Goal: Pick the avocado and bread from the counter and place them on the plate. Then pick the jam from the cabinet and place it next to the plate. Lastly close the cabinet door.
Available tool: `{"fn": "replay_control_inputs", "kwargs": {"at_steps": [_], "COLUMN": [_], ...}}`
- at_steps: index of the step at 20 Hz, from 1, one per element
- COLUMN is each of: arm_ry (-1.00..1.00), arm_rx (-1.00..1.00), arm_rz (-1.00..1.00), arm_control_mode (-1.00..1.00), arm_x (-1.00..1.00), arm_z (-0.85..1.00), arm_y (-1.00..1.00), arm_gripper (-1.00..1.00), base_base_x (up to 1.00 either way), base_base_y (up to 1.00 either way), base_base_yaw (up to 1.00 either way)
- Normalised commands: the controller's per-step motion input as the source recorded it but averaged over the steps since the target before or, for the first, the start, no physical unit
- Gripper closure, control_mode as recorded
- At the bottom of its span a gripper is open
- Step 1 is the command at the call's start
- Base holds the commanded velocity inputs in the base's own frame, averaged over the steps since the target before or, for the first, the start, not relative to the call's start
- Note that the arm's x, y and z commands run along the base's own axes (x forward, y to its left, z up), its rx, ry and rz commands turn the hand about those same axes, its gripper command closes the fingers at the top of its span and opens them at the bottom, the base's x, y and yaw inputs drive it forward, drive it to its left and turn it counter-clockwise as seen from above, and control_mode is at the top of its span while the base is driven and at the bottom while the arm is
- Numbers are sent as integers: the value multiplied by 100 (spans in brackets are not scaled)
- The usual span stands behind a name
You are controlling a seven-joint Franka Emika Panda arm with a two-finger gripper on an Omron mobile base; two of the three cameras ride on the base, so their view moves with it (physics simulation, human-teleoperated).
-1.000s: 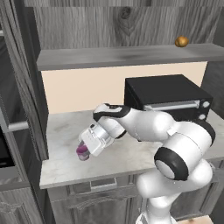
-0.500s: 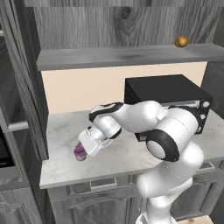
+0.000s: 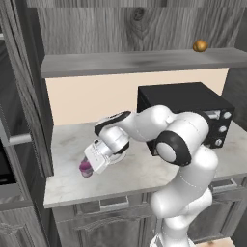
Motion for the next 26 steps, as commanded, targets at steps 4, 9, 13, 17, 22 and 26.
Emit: {"fn": "replay_control_inputs", "kwargs": {"at_steps": [4, 9, 13, 17, 22, 26], "arm_ry": [-1, 0, 0, 0, -3, -10], "arm_rx": [1, 1, 1, 1, 2, 2], "arm_rz": [0, 0, 0, 0, 0, 0], "arm_control_mode": [-100, -100, -100, -100, -100, -100], "arm_x": [18, 19, 25, 23, 0, 0], "arm_z": [-16, -14, -10, -13, -18, -10], "arm_y": [5, 3, 5, 2, 10, 9], "arm_gripper": [100, 100, 100, 100, -100, -100], "base_base_x": [0, 0, 0, 0, 0, 0], "base_base_y": [0, 0, 0, 0, 0, 0], "base_base_yaw": [0, 0, 0, 0, 0, 0]}}
